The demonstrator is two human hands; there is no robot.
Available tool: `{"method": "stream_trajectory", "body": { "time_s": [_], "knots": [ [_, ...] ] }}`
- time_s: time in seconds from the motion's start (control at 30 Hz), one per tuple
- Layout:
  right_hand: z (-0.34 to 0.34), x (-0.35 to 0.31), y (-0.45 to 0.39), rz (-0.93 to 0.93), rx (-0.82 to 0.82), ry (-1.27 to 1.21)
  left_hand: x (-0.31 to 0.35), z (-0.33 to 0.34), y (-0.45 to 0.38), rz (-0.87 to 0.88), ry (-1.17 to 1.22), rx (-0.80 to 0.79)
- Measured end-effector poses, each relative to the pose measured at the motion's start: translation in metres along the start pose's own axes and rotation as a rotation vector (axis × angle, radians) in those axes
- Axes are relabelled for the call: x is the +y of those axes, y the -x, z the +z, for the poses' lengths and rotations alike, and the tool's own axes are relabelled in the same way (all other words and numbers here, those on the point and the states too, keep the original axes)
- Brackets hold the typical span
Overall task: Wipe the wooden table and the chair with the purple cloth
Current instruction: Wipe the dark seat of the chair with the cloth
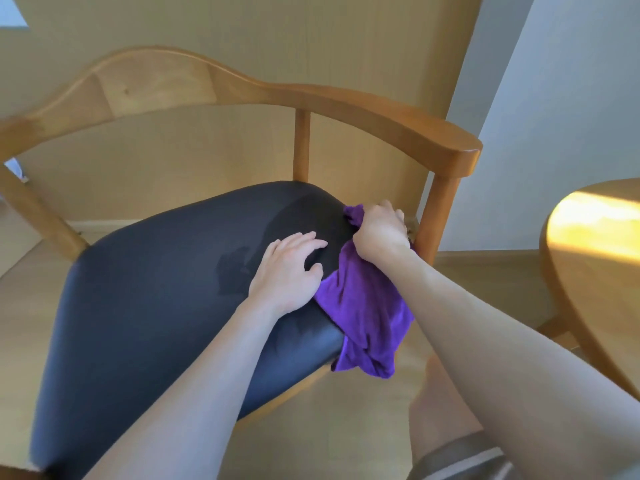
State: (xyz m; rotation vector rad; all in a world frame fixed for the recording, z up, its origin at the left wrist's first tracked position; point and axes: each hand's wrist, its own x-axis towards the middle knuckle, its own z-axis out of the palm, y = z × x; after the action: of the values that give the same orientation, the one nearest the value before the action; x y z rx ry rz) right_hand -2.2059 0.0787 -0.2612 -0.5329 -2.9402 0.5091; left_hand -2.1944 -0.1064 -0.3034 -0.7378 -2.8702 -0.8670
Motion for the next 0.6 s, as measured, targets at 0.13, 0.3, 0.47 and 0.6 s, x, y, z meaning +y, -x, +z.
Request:
{"method": "stream_trajectory", "body": {
  "time_s": [0.13,0.3,0.47,0.6],
  "knots": [
    [0.001,0.004,-0.007,0.022,-0.072,0.072,0.000,0.000,0.000,-0.010,0.001,0.008],
    [-0.006,0.001,0.013,-0.064,-0.144,0.333,0.001,0.000,0.001,-0.010,0.004,0.011],
    [-0.034,-0.009,0.010,-0.080,-0.182,0.282,-0.001,-0.001,-0.001,-0.002,-0.012,0.005],
    [-0.039,-0.012,-0.006,-0.019,-0.050,0.036,-0.001,-0.001,-0.001,0.005,-0.013,0.010]
  ]
}}
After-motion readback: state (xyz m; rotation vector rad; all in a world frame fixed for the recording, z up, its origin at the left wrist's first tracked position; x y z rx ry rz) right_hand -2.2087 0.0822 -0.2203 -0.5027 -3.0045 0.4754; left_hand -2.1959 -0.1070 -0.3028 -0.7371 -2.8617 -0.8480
